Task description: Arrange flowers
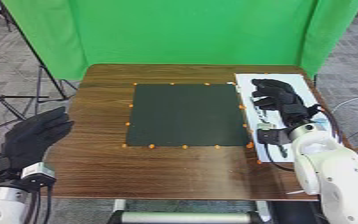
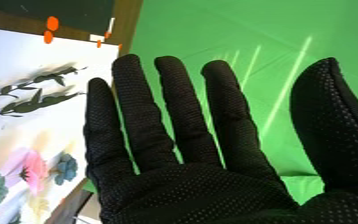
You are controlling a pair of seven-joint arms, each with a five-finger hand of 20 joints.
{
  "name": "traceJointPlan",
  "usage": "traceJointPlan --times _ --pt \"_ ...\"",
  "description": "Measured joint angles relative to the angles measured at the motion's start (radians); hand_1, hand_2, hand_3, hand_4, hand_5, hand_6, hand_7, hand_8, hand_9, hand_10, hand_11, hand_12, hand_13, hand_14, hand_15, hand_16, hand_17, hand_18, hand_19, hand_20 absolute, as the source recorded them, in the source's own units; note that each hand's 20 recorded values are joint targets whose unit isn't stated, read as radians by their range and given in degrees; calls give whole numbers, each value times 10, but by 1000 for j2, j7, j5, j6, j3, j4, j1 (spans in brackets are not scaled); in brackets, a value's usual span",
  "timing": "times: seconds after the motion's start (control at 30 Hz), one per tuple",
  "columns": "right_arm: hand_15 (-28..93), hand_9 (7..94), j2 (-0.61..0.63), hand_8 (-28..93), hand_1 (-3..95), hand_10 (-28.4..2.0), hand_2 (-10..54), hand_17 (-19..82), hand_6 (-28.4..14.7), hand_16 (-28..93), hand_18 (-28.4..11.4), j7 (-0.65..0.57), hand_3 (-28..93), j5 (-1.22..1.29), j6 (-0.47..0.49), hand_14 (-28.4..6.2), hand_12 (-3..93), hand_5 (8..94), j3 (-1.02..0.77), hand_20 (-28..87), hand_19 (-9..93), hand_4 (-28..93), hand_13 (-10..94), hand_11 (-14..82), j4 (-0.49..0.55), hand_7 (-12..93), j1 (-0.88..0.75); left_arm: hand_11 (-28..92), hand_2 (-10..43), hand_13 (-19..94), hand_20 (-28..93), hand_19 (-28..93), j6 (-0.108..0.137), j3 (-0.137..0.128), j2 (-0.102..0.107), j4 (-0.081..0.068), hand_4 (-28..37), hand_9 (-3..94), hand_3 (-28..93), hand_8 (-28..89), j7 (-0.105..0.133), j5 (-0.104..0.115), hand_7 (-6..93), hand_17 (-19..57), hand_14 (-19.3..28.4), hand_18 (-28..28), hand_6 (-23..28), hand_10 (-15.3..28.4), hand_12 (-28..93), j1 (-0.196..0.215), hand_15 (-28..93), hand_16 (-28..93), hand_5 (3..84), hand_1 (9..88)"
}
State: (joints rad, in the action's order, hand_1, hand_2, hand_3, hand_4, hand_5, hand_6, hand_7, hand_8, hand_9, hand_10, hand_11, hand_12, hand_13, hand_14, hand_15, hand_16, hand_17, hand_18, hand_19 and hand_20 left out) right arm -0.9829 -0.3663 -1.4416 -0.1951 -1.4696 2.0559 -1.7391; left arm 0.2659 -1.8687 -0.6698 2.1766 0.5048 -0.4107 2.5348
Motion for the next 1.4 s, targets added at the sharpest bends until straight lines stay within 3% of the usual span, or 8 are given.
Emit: traceJointPlan --times 0.37,0.6,0.83,1.0,1.17,1.27,1.4 --pt "418 458 0 -143 174 -161 94 86 -39 113 -214 -1 828 0 0 -188 154 409 0 67 626 -283 349 196 0 218 0 316 44 247 117 573 0 -1 0 0 -175 390 807 -95 -1 0 169 -93 281 238 133 217 99 1 589 -126 477 271" --pt "569 505 4 -137 187 -180 86 168 -54 120 -211 -2 820 -11 -8 -176 179 426 3 112 753 -283 424 285 0 212 5 317 44 247 115 574 0 1 0 0 -175 391 807 -94 0 1 169 -93 281 237 133 217 99 0 590 -126 477 271" --pt "678 579 18 -130 221 -191 47 300 -81 128 -213 -35 799 -117 -60 -161 195 511 0 125 884 -273 534 393 21 229 -8 317 44 247 114 575 1 1 0 0 -174 391 807 -94 3 1 169 -93 281 237 133 218 98 2 591 -126 477 271" --pt "722 627 41 -122 247 -188 6 405 -95 161 -196 -127 783 -280 -115 -152 208 580 7 156 931 -259 600 453 48 237 -28 317 44 247 113 576 1 4 0 0 -175 391 806 -95 3 1 169 -93 281 237 133 218 98 1 591 -126 477 272" --pt "747 657 80 -113 274 -180 -29 486 -99 197 -179 -298 773 -471 -128 -142 226 628 51 250 932 -244 654 509 68 234 -25 317 44 247 112 576 1 4 0 1 -175 391 807 -95 2 0 169 -93 281 237 133 218 98 1 592 -126 477 272" --pt "757 688 96 -99 290 -181 -42 536 -100 219 -173 -387 761 -608 -96 -135 244 674 74 313 932 -233 695 546 80 250 -24 318 44 247 112 577 1 4 0 1 -176 391 807 -95 2 0 170 -93 281 237 133 218 98 2 593 -127 477 272" --pt "773 722 104 -85 297 -173 -49 598 -91 247 -171 -468 747 -732 17 -116 289 701 80 408 932 -219 750 618 99 352 -25 318 44 247 111 577 0 2 -1 2 -176 391 808 -95 0 -1 170 -93 281 237 133 217 98 2 593 -127 477 272"
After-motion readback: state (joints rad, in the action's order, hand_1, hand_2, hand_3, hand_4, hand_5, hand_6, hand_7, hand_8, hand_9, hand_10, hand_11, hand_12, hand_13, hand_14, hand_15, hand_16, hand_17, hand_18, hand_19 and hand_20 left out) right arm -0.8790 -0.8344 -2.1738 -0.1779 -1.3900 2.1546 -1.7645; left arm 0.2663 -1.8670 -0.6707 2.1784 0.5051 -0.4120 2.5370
